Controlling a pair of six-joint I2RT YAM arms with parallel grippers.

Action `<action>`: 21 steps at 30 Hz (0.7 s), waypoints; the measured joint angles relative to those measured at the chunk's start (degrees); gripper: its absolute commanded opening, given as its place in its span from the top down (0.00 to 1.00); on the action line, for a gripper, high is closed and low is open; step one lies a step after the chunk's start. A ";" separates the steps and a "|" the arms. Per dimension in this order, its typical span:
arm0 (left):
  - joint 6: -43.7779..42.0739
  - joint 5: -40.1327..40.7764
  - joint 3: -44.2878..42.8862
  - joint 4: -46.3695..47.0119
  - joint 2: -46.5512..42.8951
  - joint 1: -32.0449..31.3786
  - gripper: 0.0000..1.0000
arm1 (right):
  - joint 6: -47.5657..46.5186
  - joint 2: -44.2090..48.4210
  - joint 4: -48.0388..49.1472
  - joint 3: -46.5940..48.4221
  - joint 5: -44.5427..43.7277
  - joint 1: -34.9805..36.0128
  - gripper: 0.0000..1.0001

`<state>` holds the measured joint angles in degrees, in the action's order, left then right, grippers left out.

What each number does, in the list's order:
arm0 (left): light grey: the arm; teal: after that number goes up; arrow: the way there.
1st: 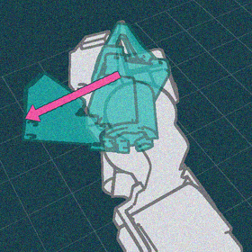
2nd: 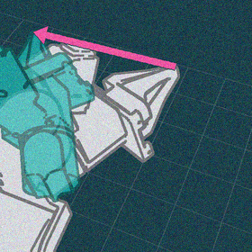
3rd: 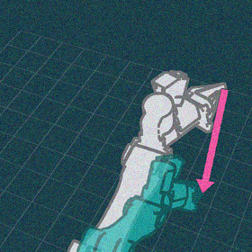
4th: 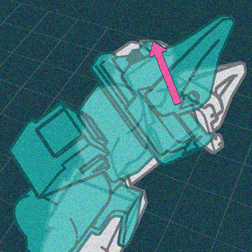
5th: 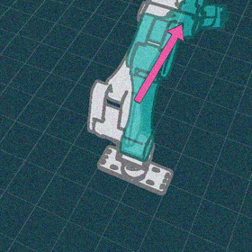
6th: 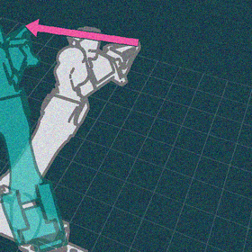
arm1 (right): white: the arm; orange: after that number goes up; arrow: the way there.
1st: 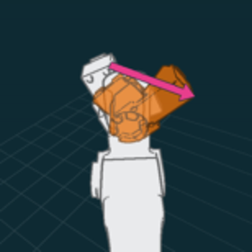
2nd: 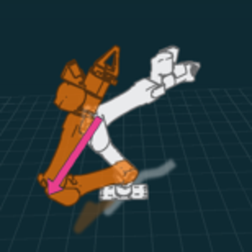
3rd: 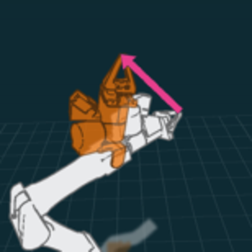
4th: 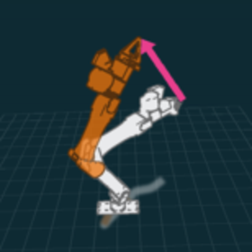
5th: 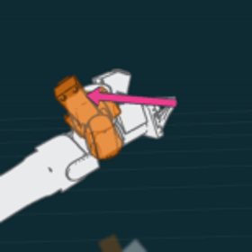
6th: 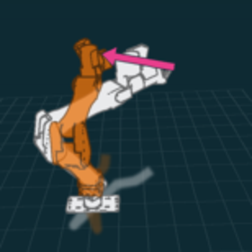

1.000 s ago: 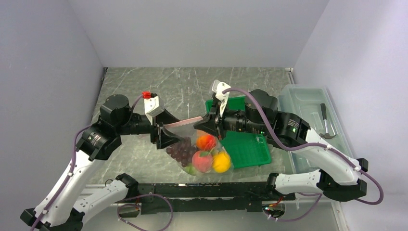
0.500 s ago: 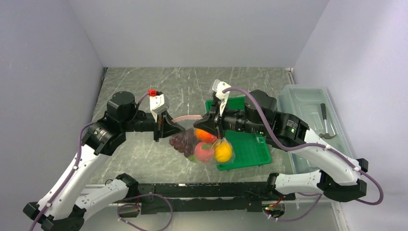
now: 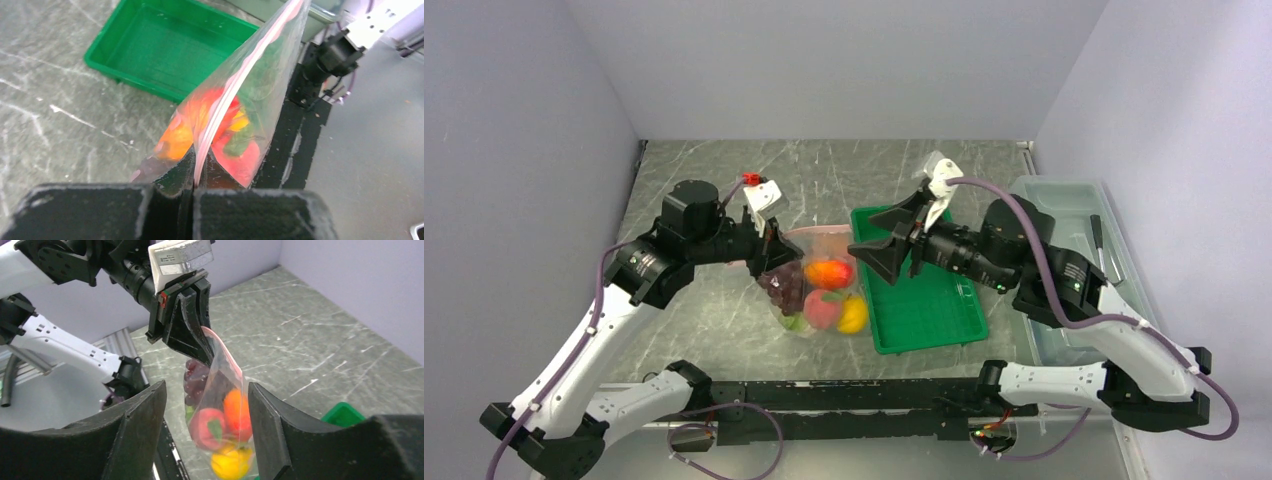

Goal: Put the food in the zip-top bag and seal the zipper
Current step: Place the zipper food storage bag at the center of the board.

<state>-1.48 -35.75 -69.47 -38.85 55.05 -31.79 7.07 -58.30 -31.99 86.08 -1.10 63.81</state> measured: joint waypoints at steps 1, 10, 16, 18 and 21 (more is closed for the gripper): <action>-0.04 1.40 -0.44 -0.20 0.31 0.00 1.00 | -0.02 0.74 0.00 -0.15 -0.68 -0.02 0.32; -1.38 16.00 -3.28 -1.11 0.72 0.00 1.00 | -0.44 7.58 -0.02 -5.20 -5.95 -0.22 0.30; -2.71 25.86 -3.54 -1.07 0.74 0.00 1.00 | -0.33 9.90 0.17 -10.16 -6.80 -0.26 0.29; -3.58 29.55 -3.72 -1.07 1.05 0.00 1.00 | 0.02 10.45 0.46 -12.22 -6.88 -0.26 0.29; -5.09 36.15 -4.24 -0.48 2.32 0.00 1.00 | 0.63 10.69 1.03 -14.93 -6.80 -0.26 0.29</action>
<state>-6.57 0.40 -73.71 -39.33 57.36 -31.79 7.70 -47.62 -30.96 71.16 -7.90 63.55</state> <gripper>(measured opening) 0.012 0.710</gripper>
